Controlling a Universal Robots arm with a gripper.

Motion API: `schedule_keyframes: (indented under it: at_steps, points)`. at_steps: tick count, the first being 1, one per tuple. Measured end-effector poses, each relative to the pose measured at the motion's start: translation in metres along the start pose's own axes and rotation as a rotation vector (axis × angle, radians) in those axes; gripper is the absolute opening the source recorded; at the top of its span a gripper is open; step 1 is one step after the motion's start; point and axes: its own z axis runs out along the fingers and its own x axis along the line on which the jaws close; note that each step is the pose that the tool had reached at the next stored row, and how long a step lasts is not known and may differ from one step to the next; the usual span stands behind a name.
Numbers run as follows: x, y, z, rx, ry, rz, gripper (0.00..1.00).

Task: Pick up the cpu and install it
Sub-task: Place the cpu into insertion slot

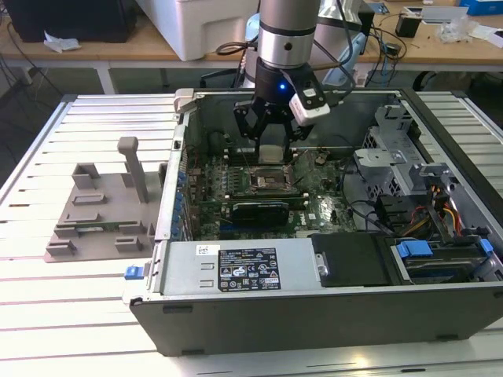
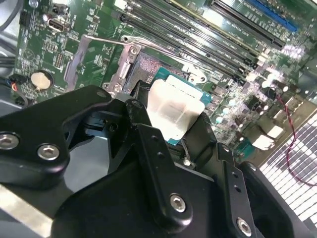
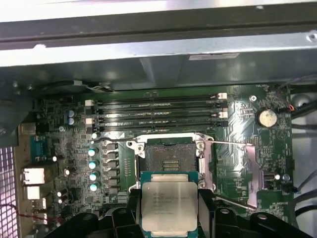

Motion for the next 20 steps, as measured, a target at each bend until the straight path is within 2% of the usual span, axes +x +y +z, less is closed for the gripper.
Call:
schedule_keyframes:
  at_steps: [3,7,14,19,20]
  points:
    - [0.0000,0.0000,0.0000,-0.0005,0.0004,0.048,0.54]
    - [0.0000,-0.0001,0.0000,0.0000,0.0013,0.159,0.54]
    - [0.0000,0.0000,0.0000,0.0019,0.0019,0.257,0.54]
    - [-0.0001,0.0000,0.0000,0.0066,0.0016,0.334,0.54]
    - [-0.0001,0.0000,0.0001,0.0101,0.0009,0.362,0.54]
